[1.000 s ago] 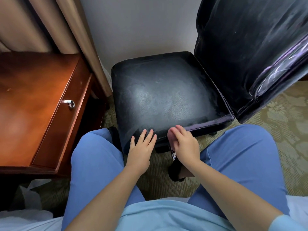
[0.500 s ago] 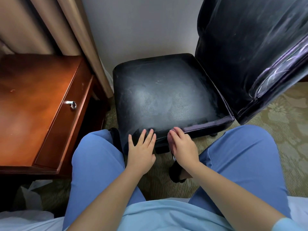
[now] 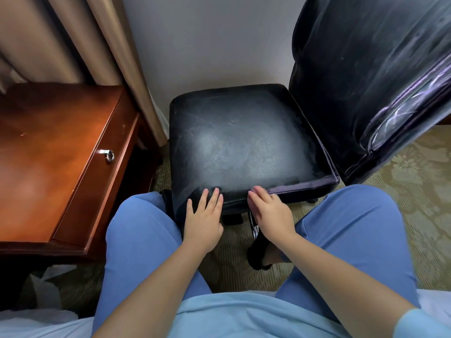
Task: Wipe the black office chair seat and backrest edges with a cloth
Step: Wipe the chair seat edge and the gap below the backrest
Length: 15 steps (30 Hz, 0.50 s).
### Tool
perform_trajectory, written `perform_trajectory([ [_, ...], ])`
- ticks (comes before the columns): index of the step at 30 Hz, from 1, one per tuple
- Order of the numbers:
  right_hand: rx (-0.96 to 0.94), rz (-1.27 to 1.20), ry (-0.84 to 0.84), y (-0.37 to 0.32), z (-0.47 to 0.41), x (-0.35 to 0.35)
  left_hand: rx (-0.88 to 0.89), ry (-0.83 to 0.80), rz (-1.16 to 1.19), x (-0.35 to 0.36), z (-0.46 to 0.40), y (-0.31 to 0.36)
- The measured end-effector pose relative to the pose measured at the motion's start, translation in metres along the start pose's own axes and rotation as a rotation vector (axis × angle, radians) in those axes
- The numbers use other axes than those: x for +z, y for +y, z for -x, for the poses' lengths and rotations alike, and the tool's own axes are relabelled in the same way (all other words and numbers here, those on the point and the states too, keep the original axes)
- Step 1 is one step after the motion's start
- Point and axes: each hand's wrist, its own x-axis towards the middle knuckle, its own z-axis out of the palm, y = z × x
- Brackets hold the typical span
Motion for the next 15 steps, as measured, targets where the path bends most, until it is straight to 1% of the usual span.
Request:
perform_trajectory([
  [1, 0.063, -0.029, -0.011, 0.002, -0.001, -0.003, -0.001, 0.001, 0.003, 0.0, -0.001, 0.0],
  [3, 0.252, -0.09, 0.008, 0.004, -0.002, -0.004, -0.007, 0.0, 0.005, -0.001, -0.003, 0.0],
  [4, 0.253, -0.089, 0.009, 0.002, -0.001, -0.001, -0.015, -0.006, 0.003, -0.002, -0.004, 0.002],
  [6, 0.08, -0.055, -0.018, -0.006, 0.003, 0.003, -0.041, -0.023, -0.002, -0.005, -0.005, 0.006],
  [7, 0.041, -0.055, -0.029, -0.008, 0.004, 0.004, -0.058, -0.025, 0.002, -0.007, -0.005, 0.009],
  [8, 0.088, -0.081, -0.052, -0.009, 0.003, 0.002, -0.072, -0.019, 0.014, -0.008, -0.006, 0.011],
  [9, 0.191, -0.122, -0.049, -0.01, 0.001, -0.001, -0.072, -0.006, 0.029, -0.01, -0.007, 0.013],
  [10, 0.293, -0.146, -0.022, -0.01, 0.0, -0.002, -0.047, 0.014, 0.035, -0.011, -0.008, 0.014],
  [11, 0.337, -0.16, 0.0, -0.011, 0.001, -0.001, 0.001, 0.032, 0.026, -0.012, -0.01, 0.015],
  [12, 0.301, -0.177, 0.011, -0.014, 0.002, -0.001, 0.057, 0.039, 0.013, -0.013, -0.011, 0.016],
  [14, 0.155, -0.135, 0.015, -0.014, 0.005, 0.002, 0.131, 0.007, 0.011, -0.014, -0.014, 0.021],
  [15, 0.172, -0.131, -0.001, -0.011, 0.005, 0.003, 0.137, -0.017, 0.02, -0.015, -0.015, 0.023],
])
